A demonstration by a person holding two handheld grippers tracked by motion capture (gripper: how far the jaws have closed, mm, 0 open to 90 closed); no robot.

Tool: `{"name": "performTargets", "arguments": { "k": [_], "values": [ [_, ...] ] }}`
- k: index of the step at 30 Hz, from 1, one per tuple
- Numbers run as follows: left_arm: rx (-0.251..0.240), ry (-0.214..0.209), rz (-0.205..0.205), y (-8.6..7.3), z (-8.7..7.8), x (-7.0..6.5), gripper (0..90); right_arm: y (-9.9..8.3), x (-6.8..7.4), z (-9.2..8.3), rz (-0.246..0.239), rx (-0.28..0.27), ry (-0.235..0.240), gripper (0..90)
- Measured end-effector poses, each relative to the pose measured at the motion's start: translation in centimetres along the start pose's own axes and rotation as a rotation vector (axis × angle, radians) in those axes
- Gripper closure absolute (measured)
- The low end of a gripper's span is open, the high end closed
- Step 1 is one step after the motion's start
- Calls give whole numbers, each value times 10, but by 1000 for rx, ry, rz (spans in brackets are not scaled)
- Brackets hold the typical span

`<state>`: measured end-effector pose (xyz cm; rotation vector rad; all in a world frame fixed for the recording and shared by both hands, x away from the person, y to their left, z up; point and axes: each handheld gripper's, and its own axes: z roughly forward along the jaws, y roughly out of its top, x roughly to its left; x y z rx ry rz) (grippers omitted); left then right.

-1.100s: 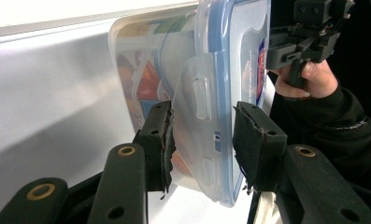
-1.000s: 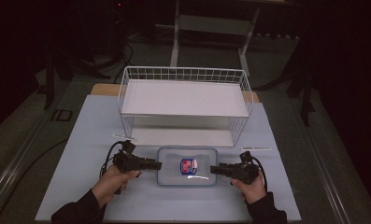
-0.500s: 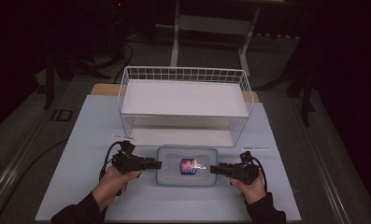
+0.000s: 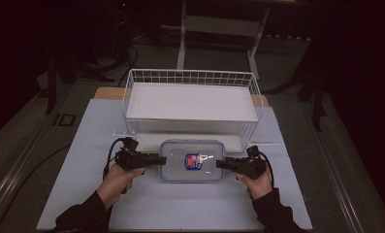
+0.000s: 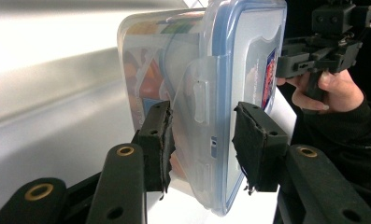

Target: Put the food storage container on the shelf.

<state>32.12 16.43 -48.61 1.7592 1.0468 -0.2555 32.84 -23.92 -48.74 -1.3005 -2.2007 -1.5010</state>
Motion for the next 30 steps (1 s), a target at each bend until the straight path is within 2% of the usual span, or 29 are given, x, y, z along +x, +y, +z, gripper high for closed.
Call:
{"name": "performTargets", "arguments": {
  "k": [7, 11, 15, 18, 19, 21, 26, 28, 30],
  "values": [
    [-38, 23, 10, 10, 8, 8, 566, 18, -10, 4, -15, -38, -9, 492],
    [-49, 26, 1, 15, 13, 13, 566, 22, -18, 8, -12, -46, -9, 492],
    [-73, 43, 26, 18, 17, 17, 564, 25, -25, 10, -11, -77, -14, 490],
    [-96, 57, 17, 20, 21, 19, 559, 26, -29, 13, -16, -92, -20, 489],
    [-101, 70, 37, 21, 22, 21, 558, 26, -31, 14, -20, -100, -22, 488],
    [-109, 77, 48, 22, 24, 23, 556, 26, -33, 16, -21, -108, -26, 487],
    [-105, 107, 42, 22, 28, 26, 551, 27, -39, 22, -23, -98, -36, 482],
    [-93, 135, 54, 23, 30, 26, 544, 29, -40, 24, -32, -95, -48, 481],
    [-104, 135, 60, 24, 30, 26, 541, 31, -39, 25, -38, -94, -53, 481]
  ]
}}
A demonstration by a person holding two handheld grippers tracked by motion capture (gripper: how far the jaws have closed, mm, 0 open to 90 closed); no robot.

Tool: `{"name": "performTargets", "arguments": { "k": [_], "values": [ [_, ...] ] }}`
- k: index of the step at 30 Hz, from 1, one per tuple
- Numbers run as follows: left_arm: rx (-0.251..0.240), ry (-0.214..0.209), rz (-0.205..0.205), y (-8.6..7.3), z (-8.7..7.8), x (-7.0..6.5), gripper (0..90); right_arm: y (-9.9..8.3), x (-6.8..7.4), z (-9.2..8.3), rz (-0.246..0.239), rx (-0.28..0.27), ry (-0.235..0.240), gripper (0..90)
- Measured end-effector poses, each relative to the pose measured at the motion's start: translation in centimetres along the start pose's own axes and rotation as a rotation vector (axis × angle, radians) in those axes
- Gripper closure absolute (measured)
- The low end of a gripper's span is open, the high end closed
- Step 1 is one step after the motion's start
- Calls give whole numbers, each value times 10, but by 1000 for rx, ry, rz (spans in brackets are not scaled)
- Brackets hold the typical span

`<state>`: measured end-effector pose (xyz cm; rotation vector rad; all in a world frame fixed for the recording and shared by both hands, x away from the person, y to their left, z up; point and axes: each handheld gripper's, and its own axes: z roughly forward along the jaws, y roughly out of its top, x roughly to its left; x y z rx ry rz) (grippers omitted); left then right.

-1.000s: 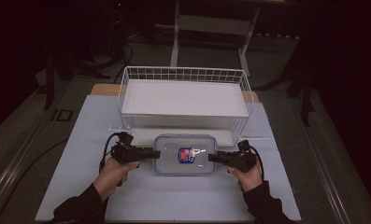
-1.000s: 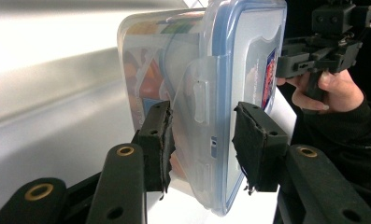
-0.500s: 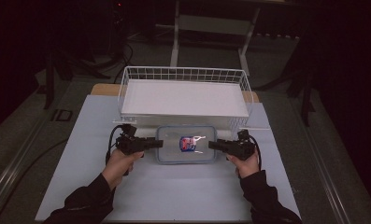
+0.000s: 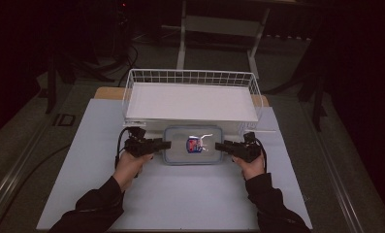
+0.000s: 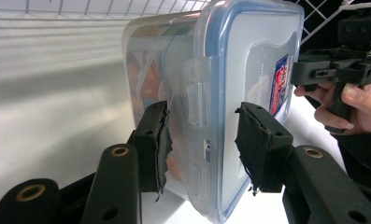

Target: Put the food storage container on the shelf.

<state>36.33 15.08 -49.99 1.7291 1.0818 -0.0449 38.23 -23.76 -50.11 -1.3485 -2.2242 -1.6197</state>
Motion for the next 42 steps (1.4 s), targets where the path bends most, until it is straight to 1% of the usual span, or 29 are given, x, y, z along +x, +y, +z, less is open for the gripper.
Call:
{"name": "performTargets", "arguments": {
  "k": [2, 5, 7, 10, 11, 12, 13, 14, 16, 18, 19, 20, 21, 23, 25, 26, 29, 31, 32, 33, 34, 35, 36, 37, 38, 39, 40, 41, 42],
  "values": [
    [-7, -3, 9, 1, 1, 0, 541, 2, 0, 0, -14, -7, -5, 481],
    [-12, 0, 16, 0, 2, 1, 533, 2, -1, 0, -15, -26, -8, 480],
    [-23, 27, 31, -1, 2, 2, 532, 1, 0, -1, -7, -34, -15, 478],
    [-38, 26, 44, -2, 3, 3, 526, -1, 3, -1, 12, -45, -22, 477],
    [-48, 9, 38, -3, 4, 3, 522, -1, 2, -1, 13, -50, -29, 476],
    [-67, 5, 38, -5, 5, 3, 517, -1, 1, 0, 6, -61, -34, 474],
    [-88, -3, 36, -7, 6, 4, 509, -1, 1, 0, 15, -67, -34, 471],
    [-115, -14, 47, -9, 8, 6, 502, -2, -1, 1, 9, -80, -32, 466],
    [-152, -28, 38, -14, 12, 9, 481, -3, -1, 2, 10, -95, -45, 458],
    [-180, -4, 38, -16, 15, 9, 462, -3, -1, 3, -2, -99, -71, 451],
    [-191, 14, 45, -16, 16, 10, 461, -3, -2, 4, -8, -100, -85, 457],
    [-205, 22, 41, -17, 17, 10, 454, -4, -1, 5, -8, -103, -90, 471],
    [-218, 31, 52, -17, 18, 10, 472, -4, -1, 5, -1, -107, -107, 457],
    [-230, 49, 68, -16, 20, 10, 472, -4, 0, 6, -6, -120, -122, 455],
    [-242, 71, 92, -16, 21, 8, 465, -3, 0, 7, -10, -127, -138, 458],
    [-249, 72, 92, -17, 22, 8, 451, -3, 1, 7, -9, -128, -143, 458],
    [-251, 77, 88, -17, 22, 8, 433, -2, 1, 8, -13, -134, -156, 450],
    [-248, 88, 99, -17, 22, 6, 431, -2, 2, 8, -14, -133, -161, 436],
    [-245, 100, 109, -17, 21, 5, 418, -2, 1, 8, -14, -133, -162, 432],
    [-246, 104, 105, -17, 21, 3, 396, -3, 2, 8, -17, -133, -160, 418],
    [-243, 103, 116, -17, 20, 2, 373, -3, 4, 7, -20, -125, -165, 405],
    [-243, 103, 132, -17, 18, 1, 359, -3, 6, 6, -35, -122, -180, 405],
    [-252, 89, 150, -18, 16, 0, 337, -3, 7, 6, -53, -122, -186, 404],
    [-256, 77, 171, -19, 12, -1, 288, -4, 9, 5, -66, -119, -187, 400],
    [-254, 79, 169, -19, 10, -2, 253, -4, 11, 4, -83, -117, -193, 396],
    [-250, 67, 151, -19, 7, -2, 251, -4, 13, 3, -90, -111, -195, 392],
    [-246, 44, 134, -20, 5, -2, 230, -4, 16, 3, -105, -107, -200, 384],
    [-234, 43, 136, -20, 3, -4, 192, -4, 19, 2, -122, -107, -203, 379],
    [-234, 56, 151, -21, 0, -6, 178, -4, 22, 1, -131, -107, -203, 378]
  ]
}}
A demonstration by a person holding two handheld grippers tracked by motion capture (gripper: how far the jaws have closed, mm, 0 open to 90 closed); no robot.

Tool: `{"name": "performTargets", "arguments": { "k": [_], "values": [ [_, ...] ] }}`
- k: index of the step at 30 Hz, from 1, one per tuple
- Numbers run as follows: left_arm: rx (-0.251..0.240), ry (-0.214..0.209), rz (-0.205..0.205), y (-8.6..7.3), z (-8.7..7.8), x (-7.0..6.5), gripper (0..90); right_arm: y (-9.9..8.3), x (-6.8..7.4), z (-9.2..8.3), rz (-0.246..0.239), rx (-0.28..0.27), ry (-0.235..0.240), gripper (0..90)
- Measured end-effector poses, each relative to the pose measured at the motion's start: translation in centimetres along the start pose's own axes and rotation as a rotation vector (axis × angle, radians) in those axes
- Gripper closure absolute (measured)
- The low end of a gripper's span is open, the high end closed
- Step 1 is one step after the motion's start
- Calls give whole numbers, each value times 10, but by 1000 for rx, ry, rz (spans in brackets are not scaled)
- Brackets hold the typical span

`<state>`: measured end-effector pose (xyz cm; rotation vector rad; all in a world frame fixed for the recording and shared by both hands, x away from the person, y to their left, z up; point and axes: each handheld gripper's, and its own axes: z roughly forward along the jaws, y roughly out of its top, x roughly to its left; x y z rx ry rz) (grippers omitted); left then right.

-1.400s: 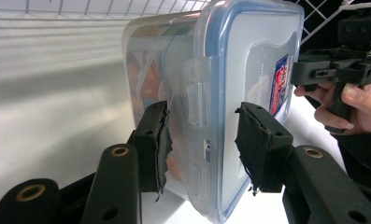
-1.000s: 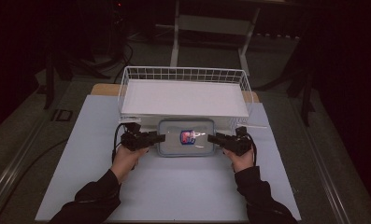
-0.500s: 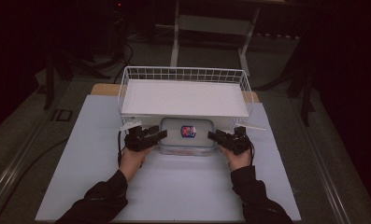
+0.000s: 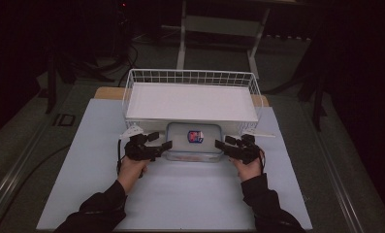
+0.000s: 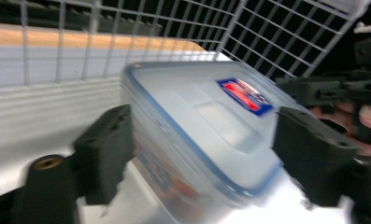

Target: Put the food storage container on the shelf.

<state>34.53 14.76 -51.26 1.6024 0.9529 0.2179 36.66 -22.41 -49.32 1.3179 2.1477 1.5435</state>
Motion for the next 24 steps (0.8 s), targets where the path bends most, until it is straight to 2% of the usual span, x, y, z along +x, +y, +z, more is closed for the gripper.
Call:
{"name": "performTargets", "arguments": {
  "k": [4, 7, 14, 18, 21, 24],
  "values": [
    [1, -11, 5, 0, -10, -8, 110, 1, 12, -5, -37, -2, -3, 365],
    [32, -29, 16, 1, -16, -14, 7, 2, 20, -8, -50, -8, 14, 357],
    [66, -37, 72, 1, -34, -29, 7, -2, 44, -12, -80, -3, 61, 372],
    [67, -33, 80, -4, -43, -36, 7, -9, 54, -10, -80, 9, 90, 399],
    [81, -22, 104, -10, -47, -41, 7, -17, 60, -6, -81, 24, 114, 509],
    [92, -32, 94, -15, -48, -43, 6, -23, 64, -1, -94, 49, 122, 652]
  ]
}}
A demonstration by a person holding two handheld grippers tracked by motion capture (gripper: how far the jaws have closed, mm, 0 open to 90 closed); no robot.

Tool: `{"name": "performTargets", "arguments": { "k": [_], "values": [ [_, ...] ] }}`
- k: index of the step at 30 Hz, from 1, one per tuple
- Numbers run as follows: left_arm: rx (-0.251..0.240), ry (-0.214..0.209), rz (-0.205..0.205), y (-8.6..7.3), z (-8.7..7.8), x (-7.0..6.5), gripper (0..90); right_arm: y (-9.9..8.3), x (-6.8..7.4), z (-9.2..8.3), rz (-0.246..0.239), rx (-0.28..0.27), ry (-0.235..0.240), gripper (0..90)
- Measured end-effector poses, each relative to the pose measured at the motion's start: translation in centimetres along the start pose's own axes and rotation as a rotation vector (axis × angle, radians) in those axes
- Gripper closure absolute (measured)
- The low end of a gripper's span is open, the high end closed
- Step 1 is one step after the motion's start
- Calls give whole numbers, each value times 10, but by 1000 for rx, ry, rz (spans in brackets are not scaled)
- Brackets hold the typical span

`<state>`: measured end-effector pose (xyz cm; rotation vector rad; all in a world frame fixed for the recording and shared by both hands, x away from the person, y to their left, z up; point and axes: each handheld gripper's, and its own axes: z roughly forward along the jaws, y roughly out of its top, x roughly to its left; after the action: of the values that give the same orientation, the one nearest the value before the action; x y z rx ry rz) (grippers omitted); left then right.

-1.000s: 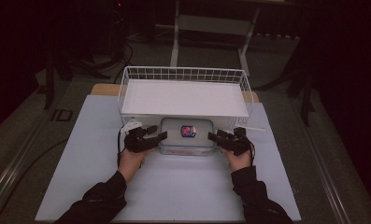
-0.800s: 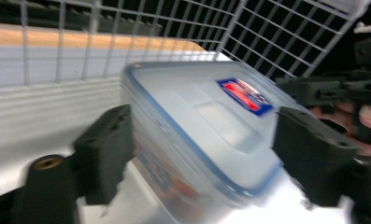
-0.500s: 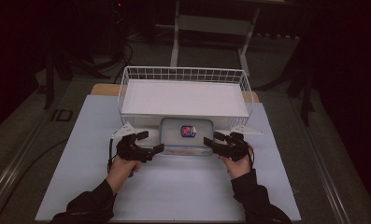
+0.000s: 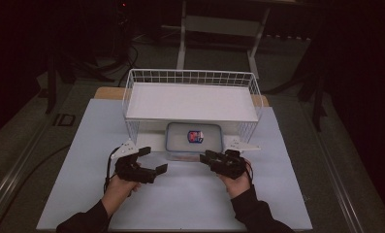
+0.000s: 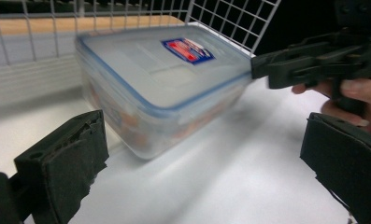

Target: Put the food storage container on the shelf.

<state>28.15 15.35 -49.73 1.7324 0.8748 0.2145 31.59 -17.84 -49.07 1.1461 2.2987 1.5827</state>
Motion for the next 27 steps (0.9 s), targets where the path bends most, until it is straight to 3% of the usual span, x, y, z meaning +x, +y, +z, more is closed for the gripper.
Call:
{"name": "performTargets", "arguments": {
  "k": [3, 7, 17, 22, 27],
  "values": [
    [1, 4, -2, -5, 0, -3, 7, -4, 0, 4, 8, 15, 9, 777],
    [4, 7, 14, -13, -1, -7, 7, -9, -2, 10, -15, 37, -3, 896],
    [13, 8, 12, -19, 2, -5, 7, -8, -4, 19, -33, 88, -25, 899],
    [19, 12, 30, -20, 5, -5, 7, -10, -6, 27, -8, 89, -28, 899],
    [12, 16, 30, -19, 3, -4, 7, -7, -3, 38, -17, 88, -30, 899]
  ]
}}
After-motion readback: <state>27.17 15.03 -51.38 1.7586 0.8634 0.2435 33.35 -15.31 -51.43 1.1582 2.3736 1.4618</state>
